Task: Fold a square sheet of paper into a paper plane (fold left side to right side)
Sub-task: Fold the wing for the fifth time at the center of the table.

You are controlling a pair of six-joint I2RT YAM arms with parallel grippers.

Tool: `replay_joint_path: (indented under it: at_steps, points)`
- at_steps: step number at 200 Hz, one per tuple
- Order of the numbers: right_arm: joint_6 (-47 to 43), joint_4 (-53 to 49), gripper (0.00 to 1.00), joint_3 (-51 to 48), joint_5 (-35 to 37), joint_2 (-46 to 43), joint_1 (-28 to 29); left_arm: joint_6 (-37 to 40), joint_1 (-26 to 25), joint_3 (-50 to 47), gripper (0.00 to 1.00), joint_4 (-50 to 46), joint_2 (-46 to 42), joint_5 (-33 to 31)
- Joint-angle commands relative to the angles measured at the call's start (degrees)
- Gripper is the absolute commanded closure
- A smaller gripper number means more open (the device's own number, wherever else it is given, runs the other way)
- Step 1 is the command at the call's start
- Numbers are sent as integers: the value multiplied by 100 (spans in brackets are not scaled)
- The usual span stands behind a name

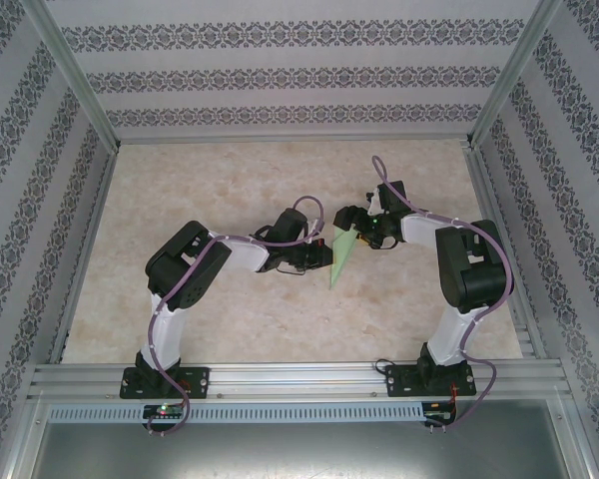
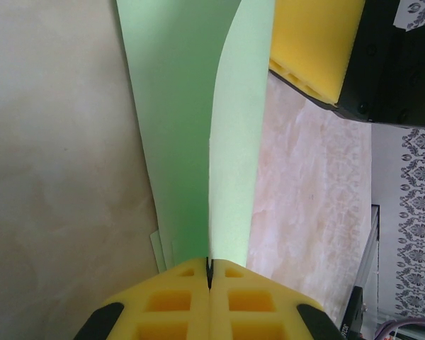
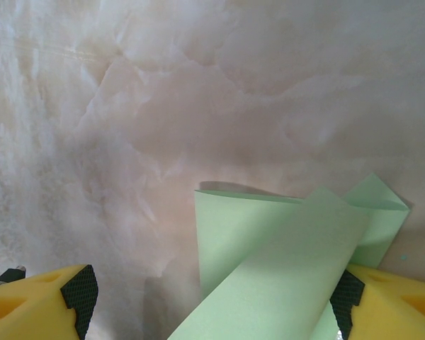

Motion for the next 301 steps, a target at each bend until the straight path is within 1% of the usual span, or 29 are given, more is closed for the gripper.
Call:
replay_joint_path:
  at_steps: [1, 46, 83, 110, 129, 136, 147, 169, 190, 201, 211, 224, 301]
  points:
    - [-85, -332, 13, 2, 99, 190, 63, 57, 78, 55, 98, -61, 180, -6]
    - [-50, -262, 13, 51, -16, 140, 55, 26, 78, 17, 99, -48, 310, 14]
    - [-55, -173, 13, 55, -8, -218, -36, 46, 78, -8, 99, -114, 364, 3]
    - [-99, -373, 14, 40, 212, -590, -138, 34, 77, -5, 99, -111, 369, 3]
    - [-153, -602, 18, -36, 478, -824, -160, 59, 73, 8, 99, -136, 374, 3]
    - [-151, -633, 21, -86, 518, -885, -160, 57, 70, 17, 99, -148, 378, 3]
    - [-154, -617, 30, -143, 470, -957, -160, 70, 64, 26, 99, -168, 381, 3]
    - [-39, -416, 60, -259, 131, -955, -113, 101, 69, 67, 99, -217, 382, 12]
    - [-11, -387, 84, -296, 28, -796, 17, 135, 56, 101, 99, -270, 377, 12]
    - [15, -339, 92, -318, -7, -674, 65, 153, 60, 126, 99, -308, 380, 12]
    - [50, -258, 96, -320, -70, -553, 94, 183, 51, 147, 99, -351, 381, 3]
    - [79, -171, 98, -303, -153, -433, 128, 224, 42, 183, 99, -435, 379, 3]
    - [-165, -488, 100, -202, 85, -151, 217, 332, 12, 341, 99, -718, 426, -13]
